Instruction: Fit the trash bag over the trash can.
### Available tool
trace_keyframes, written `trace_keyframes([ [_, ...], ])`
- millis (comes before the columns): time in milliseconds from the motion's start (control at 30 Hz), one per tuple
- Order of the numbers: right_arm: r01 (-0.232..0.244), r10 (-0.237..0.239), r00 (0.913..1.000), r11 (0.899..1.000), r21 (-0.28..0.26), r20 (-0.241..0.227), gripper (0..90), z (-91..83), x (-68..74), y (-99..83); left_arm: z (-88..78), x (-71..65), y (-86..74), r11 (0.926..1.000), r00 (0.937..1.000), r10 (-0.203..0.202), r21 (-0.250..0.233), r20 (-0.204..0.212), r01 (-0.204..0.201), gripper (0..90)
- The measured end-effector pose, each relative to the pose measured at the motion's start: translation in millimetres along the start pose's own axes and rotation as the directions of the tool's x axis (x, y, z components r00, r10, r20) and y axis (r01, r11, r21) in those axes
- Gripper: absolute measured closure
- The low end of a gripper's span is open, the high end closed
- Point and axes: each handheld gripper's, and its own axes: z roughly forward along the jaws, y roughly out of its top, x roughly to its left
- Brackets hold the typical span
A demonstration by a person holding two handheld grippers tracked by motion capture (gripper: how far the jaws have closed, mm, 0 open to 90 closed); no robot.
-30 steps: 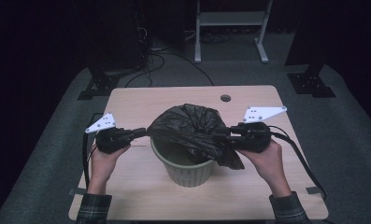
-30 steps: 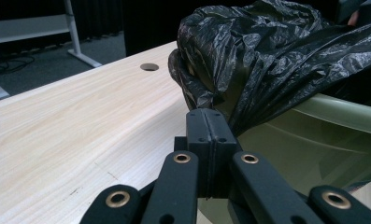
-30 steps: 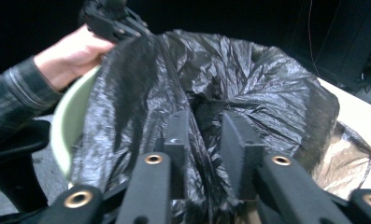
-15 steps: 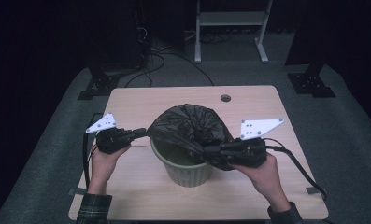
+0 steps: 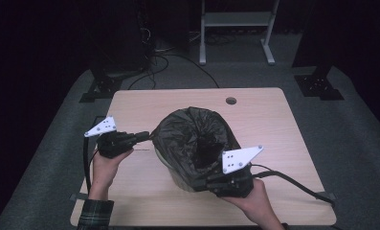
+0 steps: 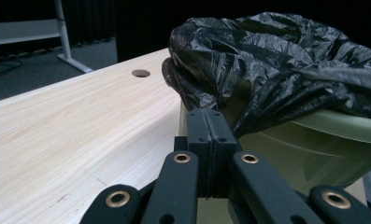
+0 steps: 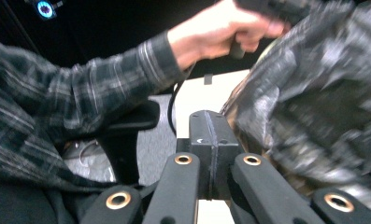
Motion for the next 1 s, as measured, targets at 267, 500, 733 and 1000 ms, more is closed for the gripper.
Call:
trace_keyframes([
  [267, -0.035, 0.035, 0.9994, 0.997, 0.07, -0.002, 90.0, 20.2, -1.2, -31.7, 0.4, -0.6, -0.1, 1.0, 1.0, -0.002, -0.005, 0.0, 0.002, 89.7],
  [500, -0.053, 0.05, 0.9985, 0.984, 0.169, 0.021, 89.8, 41.5, -0.9, -57.9, 2.2, 1.2, -2.5, 0.9999, 1.0, -0.005, 0.01, -0.007, 0.005, 89.7],
  [733, -0.003, 0.005, 0.9983, 1.0, -0.03, 0.058, 70.2, -6.4, 6.7, -22.6, 1.7, 1.3, -2.0, 0.9999, 0.9999, -0.003, 0.015, -0.01, 0.003, 89.7],
  [1000, 0.032, 0.025, 0.9378, 0.987, -0.158, 0.346, 59.6, -72.4, -28.9, 8.3, 2.8, 3.0, -3.9, 0.9998, 0.9998, -0.006, 0.02, -0.019, 0.006, 89.2],
])
